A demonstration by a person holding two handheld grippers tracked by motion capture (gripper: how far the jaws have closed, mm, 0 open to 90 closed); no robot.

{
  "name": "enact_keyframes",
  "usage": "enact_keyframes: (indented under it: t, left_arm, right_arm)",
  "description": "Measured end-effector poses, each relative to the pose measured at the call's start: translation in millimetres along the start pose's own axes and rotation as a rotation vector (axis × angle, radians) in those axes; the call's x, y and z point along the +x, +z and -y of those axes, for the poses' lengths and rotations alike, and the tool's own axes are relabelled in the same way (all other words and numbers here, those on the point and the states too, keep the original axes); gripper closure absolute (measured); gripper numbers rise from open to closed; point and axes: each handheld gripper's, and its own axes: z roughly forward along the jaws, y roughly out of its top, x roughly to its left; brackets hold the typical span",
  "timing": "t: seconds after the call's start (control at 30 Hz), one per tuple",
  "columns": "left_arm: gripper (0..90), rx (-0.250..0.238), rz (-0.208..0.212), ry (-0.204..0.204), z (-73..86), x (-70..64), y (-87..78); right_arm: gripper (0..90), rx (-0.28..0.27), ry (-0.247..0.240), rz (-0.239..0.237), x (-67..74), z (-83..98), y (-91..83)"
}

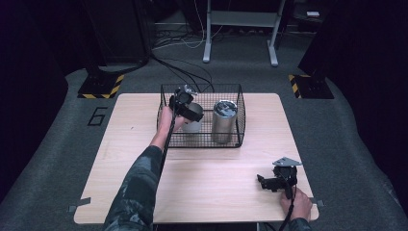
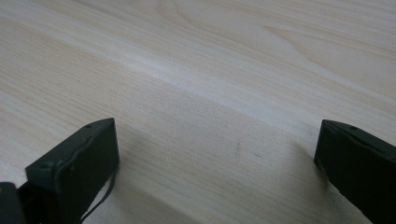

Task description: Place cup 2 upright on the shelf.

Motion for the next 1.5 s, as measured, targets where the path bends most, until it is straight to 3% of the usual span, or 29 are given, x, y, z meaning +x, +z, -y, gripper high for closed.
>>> enact_keyframes:
  t: [0.47, 0.83, 1.23, 1.5]
  left_arm:
    - [6.3, 0.053, 0.011, 0.023, 3.1, 0.4, 10.4]
    - [6.3, 0.076, 0.002, -0.002, 6.9, 6.1, 16.2]
    - [6.2, 0.115, 0.008, 0.014, 8.3, 6.2, 21.6]
    - [5.9, 0.163, 0.004, -0.001, 8.0, 4.6, 22.3]
  right_arm:
    - [0.0, 0.0, 0.0, 0.0, 0.0, 0.0, 0.0]
    - [0.0, 0.0, 0.0, 0.0, 0.0, 0.0, 0.0]
    - [0.0, 0.0, 0.0, 0.0, 0.0, 0.0, 0.0]
    - [0.0, 0.0, 0.001, 0.0, 0.1, 0.0, 0.0]
